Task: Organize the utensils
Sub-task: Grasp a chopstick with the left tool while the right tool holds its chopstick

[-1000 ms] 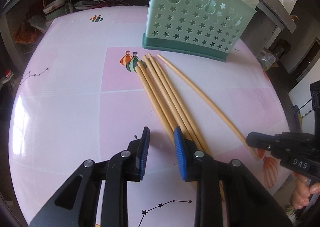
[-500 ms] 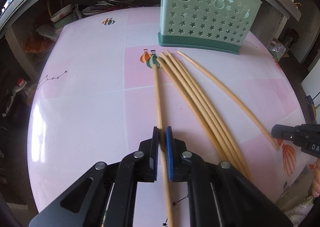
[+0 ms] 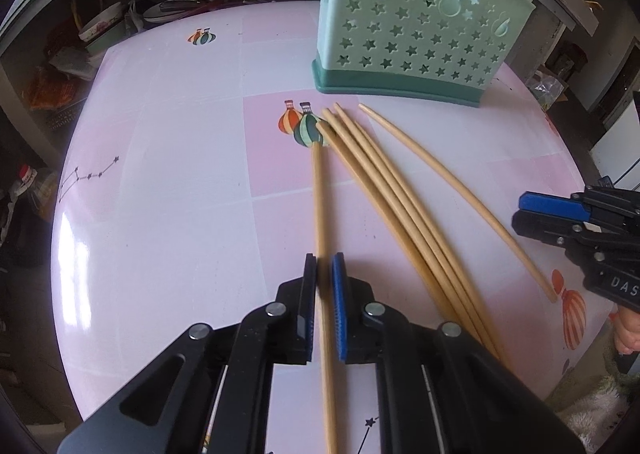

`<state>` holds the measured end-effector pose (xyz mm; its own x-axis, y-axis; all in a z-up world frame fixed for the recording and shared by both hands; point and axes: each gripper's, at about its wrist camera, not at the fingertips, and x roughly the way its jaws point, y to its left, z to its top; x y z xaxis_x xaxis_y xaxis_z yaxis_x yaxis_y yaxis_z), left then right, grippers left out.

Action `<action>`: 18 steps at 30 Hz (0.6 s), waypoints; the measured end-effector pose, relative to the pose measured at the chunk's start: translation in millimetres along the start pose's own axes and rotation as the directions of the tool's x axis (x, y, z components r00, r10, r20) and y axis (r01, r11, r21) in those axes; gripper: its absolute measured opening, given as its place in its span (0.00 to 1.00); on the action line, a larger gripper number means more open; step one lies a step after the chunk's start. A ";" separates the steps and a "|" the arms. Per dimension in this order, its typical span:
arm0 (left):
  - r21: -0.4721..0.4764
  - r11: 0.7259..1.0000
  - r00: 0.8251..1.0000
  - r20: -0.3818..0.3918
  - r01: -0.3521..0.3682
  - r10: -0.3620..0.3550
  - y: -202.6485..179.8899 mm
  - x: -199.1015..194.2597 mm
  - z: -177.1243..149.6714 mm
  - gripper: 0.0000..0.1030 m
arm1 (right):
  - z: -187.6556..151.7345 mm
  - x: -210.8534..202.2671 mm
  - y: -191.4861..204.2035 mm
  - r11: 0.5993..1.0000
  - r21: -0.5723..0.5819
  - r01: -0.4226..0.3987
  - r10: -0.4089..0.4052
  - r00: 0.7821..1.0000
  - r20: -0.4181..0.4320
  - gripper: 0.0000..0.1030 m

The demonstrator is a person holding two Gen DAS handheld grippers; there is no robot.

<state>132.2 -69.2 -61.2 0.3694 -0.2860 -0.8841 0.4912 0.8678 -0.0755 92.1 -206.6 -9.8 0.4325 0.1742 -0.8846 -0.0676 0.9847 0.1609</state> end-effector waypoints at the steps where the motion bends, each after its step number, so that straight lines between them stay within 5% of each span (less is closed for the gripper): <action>1: 0.005 1.000 1.000 -0.003 -0.002 0.002 0.3 2.4 3.4 0.07 | 5.5 6.5 2.2 1.000 -0.013 -0.005 0.004 1.000 -0.008 0.20; 18: 0.059 0.997 0.999 0.016 -0.043 0.042 8.3 30.8 65.7 0.07 | 60.4 50.0 25.8 0.990 -0.133 0.048 -0.049 0.999 -0.006 0.13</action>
<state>199.5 -97.5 -58.8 0.4024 -0.2562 -0.8789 0.5205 0.8538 -0.0106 166.2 -173.1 -23.5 0.4299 0.1261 -0.8940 -0.1663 0.9843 0.0588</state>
